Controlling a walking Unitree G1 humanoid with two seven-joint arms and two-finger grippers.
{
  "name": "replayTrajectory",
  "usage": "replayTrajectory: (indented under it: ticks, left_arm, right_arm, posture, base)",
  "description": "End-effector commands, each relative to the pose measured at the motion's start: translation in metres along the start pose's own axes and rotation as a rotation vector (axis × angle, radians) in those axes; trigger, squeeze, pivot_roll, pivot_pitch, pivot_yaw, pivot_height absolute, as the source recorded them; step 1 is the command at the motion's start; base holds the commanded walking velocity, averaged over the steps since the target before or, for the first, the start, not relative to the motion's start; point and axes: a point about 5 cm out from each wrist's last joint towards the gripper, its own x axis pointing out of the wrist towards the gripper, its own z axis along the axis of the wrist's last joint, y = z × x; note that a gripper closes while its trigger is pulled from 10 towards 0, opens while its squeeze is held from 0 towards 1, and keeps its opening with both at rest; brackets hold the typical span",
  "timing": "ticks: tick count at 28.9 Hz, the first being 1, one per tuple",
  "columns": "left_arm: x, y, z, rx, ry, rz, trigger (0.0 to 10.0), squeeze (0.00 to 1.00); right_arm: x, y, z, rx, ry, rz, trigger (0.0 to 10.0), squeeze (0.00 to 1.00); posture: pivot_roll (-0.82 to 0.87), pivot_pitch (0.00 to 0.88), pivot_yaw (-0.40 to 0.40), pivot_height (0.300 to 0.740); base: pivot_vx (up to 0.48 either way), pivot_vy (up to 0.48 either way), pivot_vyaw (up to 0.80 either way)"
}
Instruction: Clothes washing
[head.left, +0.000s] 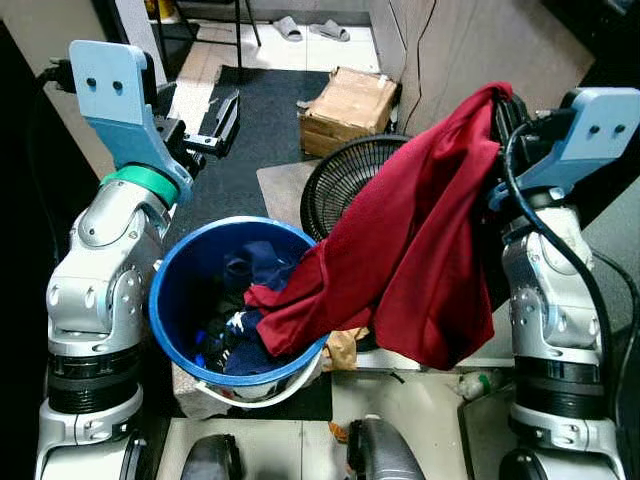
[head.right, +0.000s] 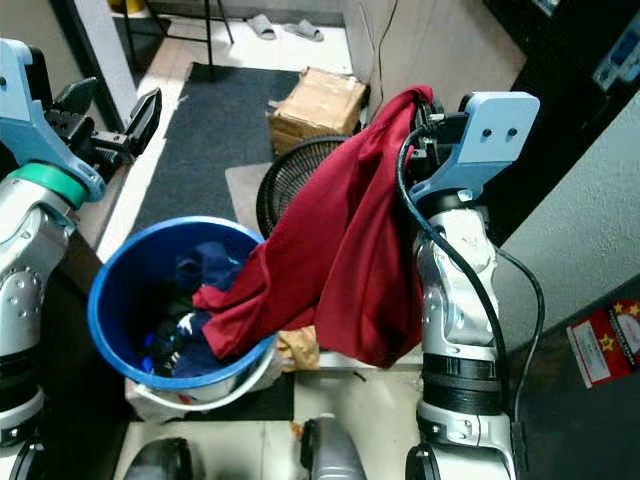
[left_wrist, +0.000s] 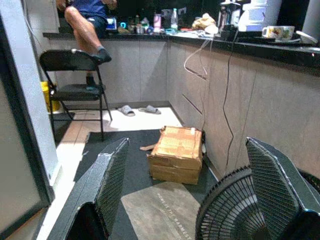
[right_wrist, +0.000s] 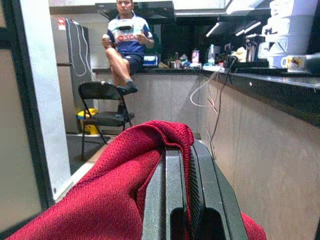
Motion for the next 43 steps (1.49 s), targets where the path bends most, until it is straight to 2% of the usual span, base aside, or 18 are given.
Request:
replayTrajectory:
  ticks: [1, 23, 37, 43]
  left_arm:
    - [-0.0005, -0.0001, -0.0010, 0.004, 0.003, -0.001, 10.0, 0.00]
    - [0.0001, -0.0017, -0.0017, 0.001, 0.000, -0.005, 10.0, 0.00]
    - [0.0008, -0.0018, -0.0028, -0.003, 0.004, -0.005, 10.0, 0.00]
    - [0.0006, -0.0010, -0.0029, -0.003, 0.008, -0.004, 10.0, 0.00]
  right_arm:
    - [-0.0017, -0.0012, 0.0027, 0.002, -0.010, -0.005, 10.0, 0.00]
    - [-0.0010, -0.0008, 0.0032, 0.000, -0.012, 0.000, 10.0, 0.00]
    - [-0.0009, -0.0063, -0.0032, -0.003, 0.024, -0.057, 10.0, 0.00]
    - [-0.0022, -0.0081, -0.0065, 0.023, 0.041, -0.082, 10.0, 0.00]
  posture:
    - [0.01, 0.046, 0.007, 0.680]
    - [0.00, 0.035, 0.004, 0.740]
    - [0.00, 0.035, 0.006, 0.740]
    - [0.00, 0.041, 0.008, 0.740]
  base:
    - [0.000, 0.000, 0.00]
    - [0.000, 0.000, 0.00]
    - [0.000, 0.000, 0.00]
    - [0.000, 0.000, -0.80]
